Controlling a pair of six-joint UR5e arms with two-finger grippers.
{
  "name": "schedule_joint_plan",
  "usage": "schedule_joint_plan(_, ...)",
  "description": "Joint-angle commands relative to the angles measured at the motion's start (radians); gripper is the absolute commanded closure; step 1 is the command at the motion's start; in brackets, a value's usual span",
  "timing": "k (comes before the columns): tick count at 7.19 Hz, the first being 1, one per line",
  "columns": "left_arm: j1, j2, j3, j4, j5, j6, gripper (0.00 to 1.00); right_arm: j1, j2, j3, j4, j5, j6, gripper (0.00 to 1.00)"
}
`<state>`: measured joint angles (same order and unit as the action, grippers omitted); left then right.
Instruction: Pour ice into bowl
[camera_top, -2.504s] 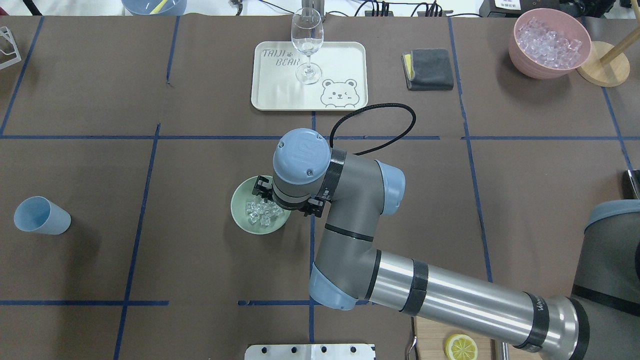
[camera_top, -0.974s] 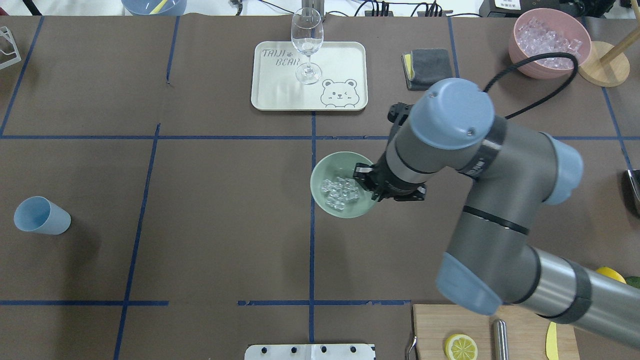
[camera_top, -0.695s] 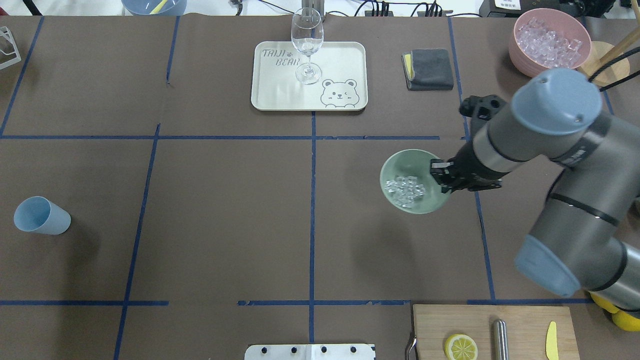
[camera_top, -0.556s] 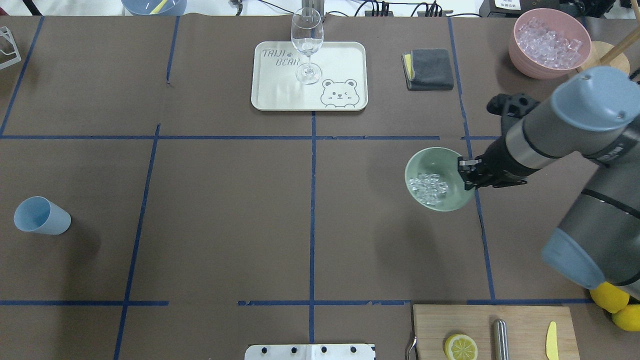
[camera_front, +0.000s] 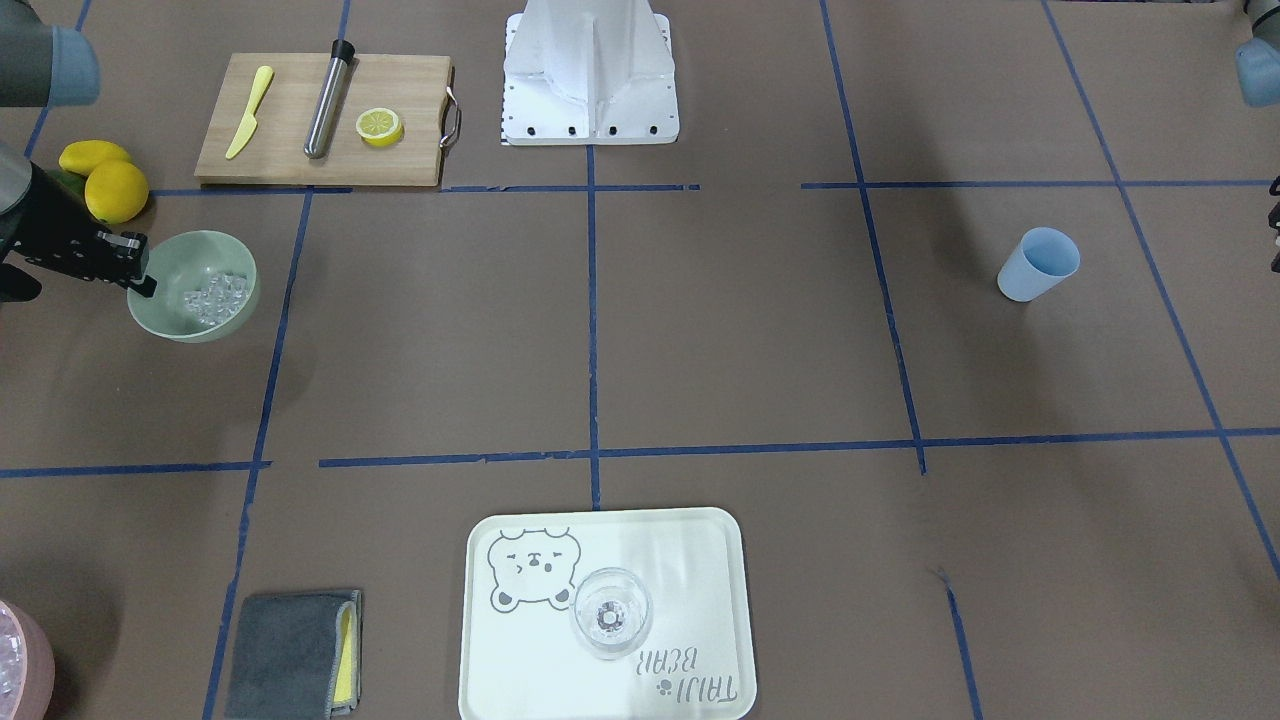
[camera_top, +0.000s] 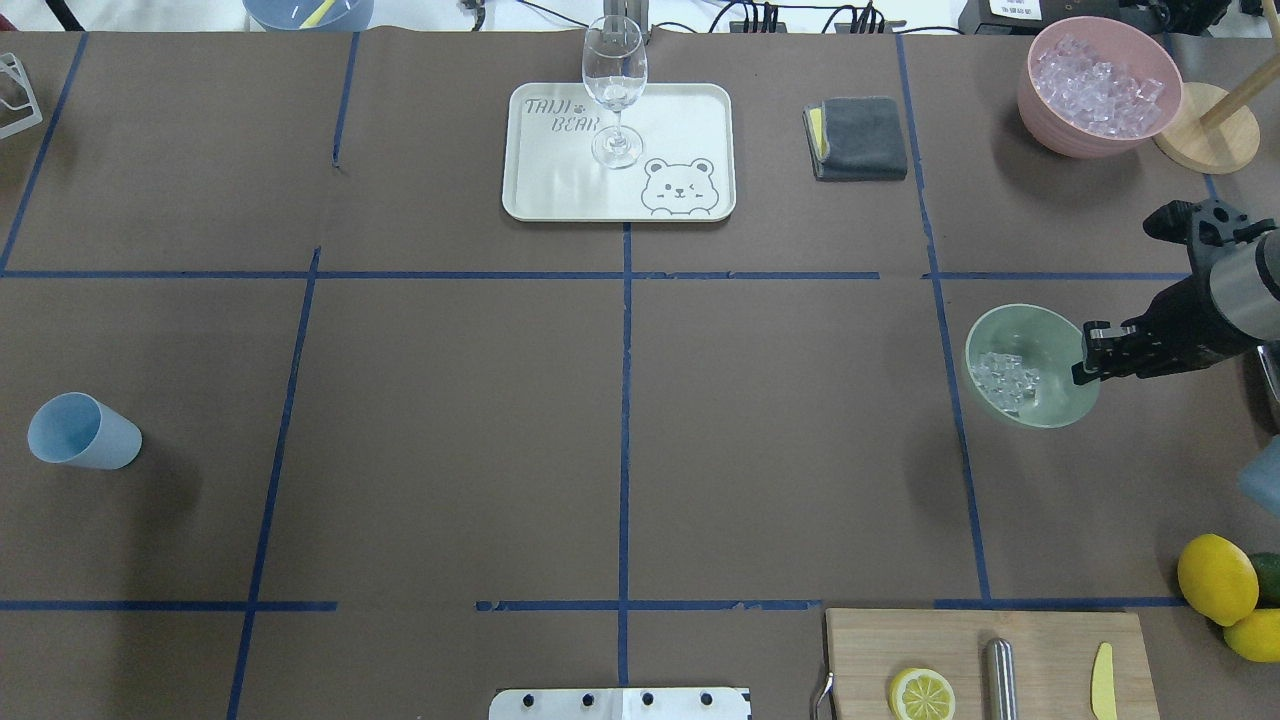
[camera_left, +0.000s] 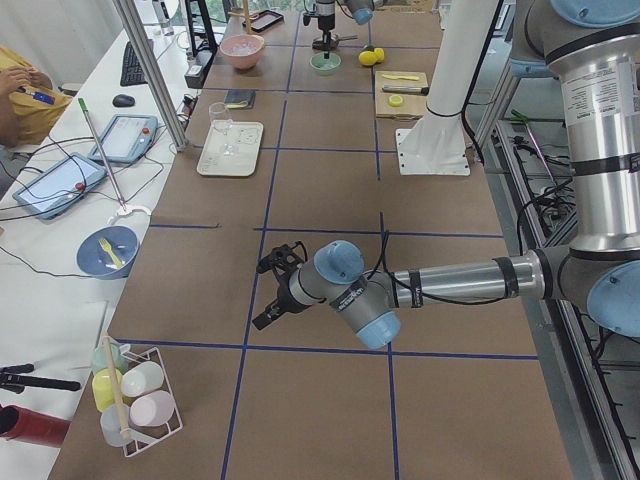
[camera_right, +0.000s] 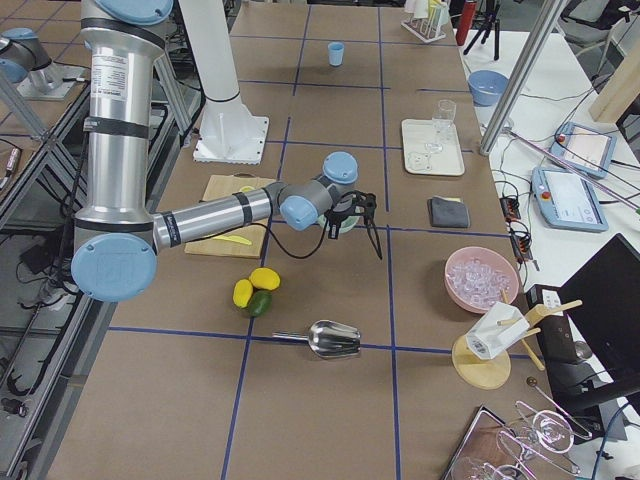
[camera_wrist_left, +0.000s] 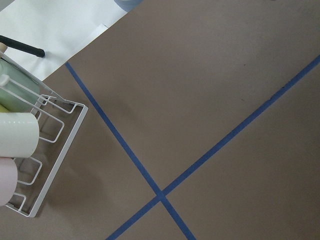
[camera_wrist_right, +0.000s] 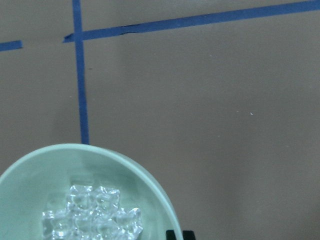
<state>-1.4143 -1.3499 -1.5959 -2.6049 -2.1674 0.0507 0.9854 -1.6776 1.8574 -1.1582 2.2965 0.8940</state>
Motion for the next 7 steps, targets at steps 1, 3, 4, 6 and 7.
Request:
schedule_joint_plan(1,0.0,0.0,-0.001,-0.001,0.0,0.0,0.0,0.004,0.002,-0.058,0.005,0.003,-0.026,1.0)
schedule_joint_plan(3,0.0,0.002,-0.003,-0.003,0.0,0.0,0.0,0.001,0.016,-0.124,0.006,0.003,-0.03,1.0)
schedule_joint_plan(4,0.0,0.002,-0.003,-0.003,0.0,0.0,0.0,0.001,0.022,-0.132,0.006,0.003,-0.033,1.0)
schedule_joint_plan(6,0.0,0.002,-0.003,-0.003,0.0,0.0,0.0,0.001,0.03,-0.15,0.006,0.006,-0.032,0.87)
schedule_joint_plan(7,0.0,0.002,-0.003,-0.003,0.0,0.0,0.0,0.001,0.042,-0.152,0.006,0.011,-0.033,0.81)
